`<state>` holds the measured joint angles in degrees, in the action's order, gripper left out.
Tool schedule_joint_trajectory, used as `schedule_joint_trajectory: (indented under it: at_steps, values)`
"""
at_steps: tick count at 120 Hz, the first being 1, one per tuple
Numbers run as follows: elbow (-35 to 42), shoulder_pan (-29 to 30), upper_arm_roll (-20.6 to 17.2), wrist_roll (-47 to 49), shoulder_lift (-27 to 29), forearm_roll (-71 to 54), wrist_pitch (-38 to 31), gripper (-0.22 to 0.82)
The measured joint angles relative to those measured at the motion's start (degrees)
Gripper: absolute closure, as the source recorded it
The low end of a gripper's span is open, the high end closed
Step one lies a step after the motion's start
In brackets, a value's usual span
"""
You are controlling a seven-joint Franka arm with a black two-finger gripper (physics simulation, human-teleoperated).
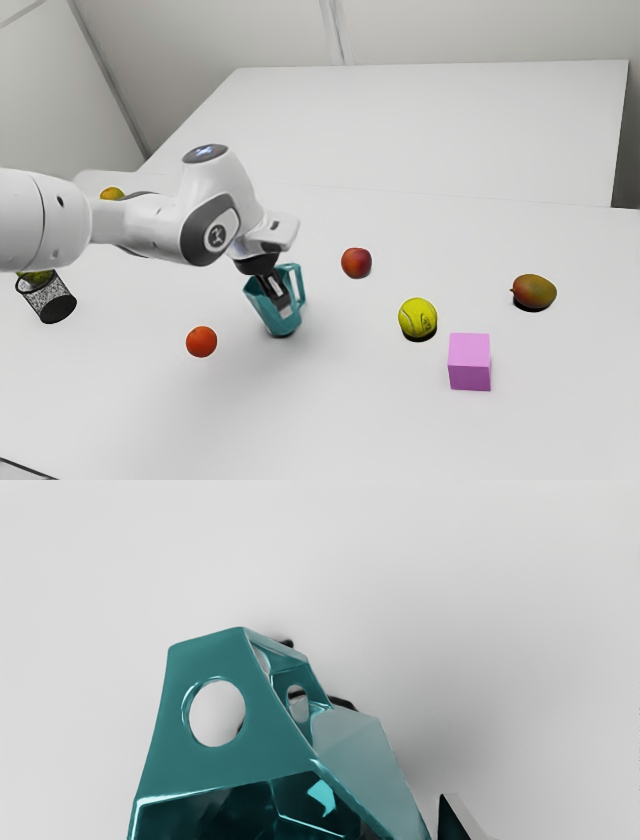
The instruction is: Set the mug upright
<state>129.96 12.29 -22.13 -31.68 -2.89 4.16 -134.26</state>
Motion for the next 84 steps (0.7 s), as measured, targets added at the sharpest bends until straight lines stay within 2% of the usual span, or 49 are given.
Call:
schedule_joint_trajectory:
  at_steps: [15, 32, 50, 63, 84]
  values:
    - [0.04, -0.13, -0.24, 1.37, 0.83, -0.45, -0.31, 0.31]
    - [-0.05, 0.98, -1.35, 2.62, 3.75, -0.64, 0.22, 0.16]
    - [-1.08, 0.78, -2.45, 3.67, 7.89, -0.72, 2.81, 0.08]
    - [-4.43, 0.37, -2.41, 5.49, 8.78, -0.49, 6.23, 0.05]
    - [-18.18, 3.18, -2.0, 12.5, 5.58, -0.8, 16.55, 0.02]
